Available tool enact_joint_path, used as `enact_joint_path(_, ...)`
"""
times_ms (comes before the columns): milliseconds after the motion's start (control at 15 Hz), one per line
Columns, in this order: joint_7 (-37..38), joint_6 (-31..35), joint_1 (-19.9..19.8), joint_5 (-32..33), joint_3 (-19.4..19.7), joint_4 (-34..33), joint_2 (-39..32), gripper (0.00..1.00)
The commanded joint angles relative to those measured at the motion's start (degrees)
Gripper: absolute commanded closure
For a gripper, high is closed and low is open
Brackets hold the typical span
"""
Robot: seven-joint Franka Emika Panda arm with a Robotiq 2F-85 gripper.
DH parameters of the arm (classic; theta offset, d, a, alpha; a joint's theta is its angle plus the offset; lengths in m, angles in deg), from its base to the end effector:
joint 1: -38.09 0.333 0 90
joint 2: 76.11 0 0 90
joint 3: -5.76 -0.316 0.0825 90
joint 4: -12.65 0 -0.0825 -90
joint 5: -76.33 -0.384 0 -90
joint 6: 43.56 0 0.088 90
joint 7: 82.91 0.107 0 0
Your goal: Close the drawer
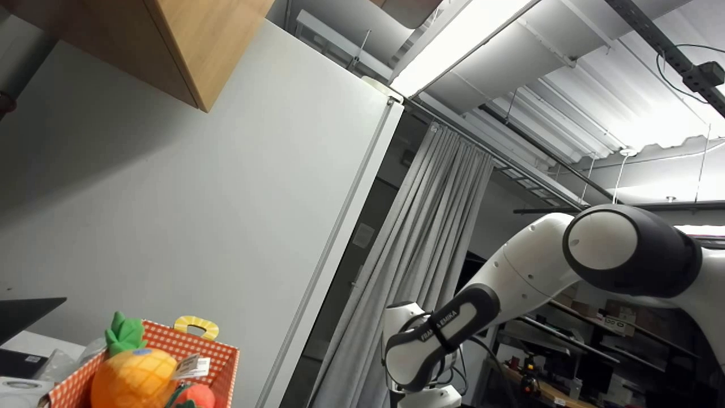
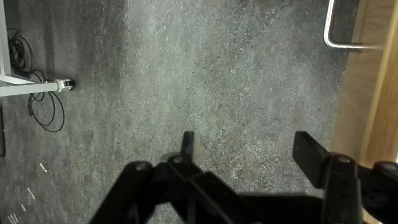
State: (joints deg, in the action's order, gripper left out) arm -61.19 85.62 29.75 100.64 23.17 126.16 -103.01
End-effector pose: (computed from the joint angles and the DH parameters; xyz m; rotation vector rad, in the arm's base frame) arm 0.5326 -0.2650 0.2272 2.6087 -0.6752 -0.2789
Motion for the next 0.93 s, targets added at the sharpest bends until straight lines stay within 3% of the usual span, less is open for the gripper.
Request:
enact_joint_path(0, 0.48, -0.06, 0.90, 0.86, 0.72, -0.89, -1.54, 0.50)
enact_joint_path(400, -1.75, -3.29, 0.06, -3.46, -1.09, -0.47, -2.59, 0.96)
enact_joint_path(467, -2.94, -4.72, -0.44, -5.37, -1.81, -0.64, -2.73, 1.00)
enact_joint_path(867, -7.13, -14.02, -1.49, -15.50, -4.66, -1.01, -2.23, 1.00)
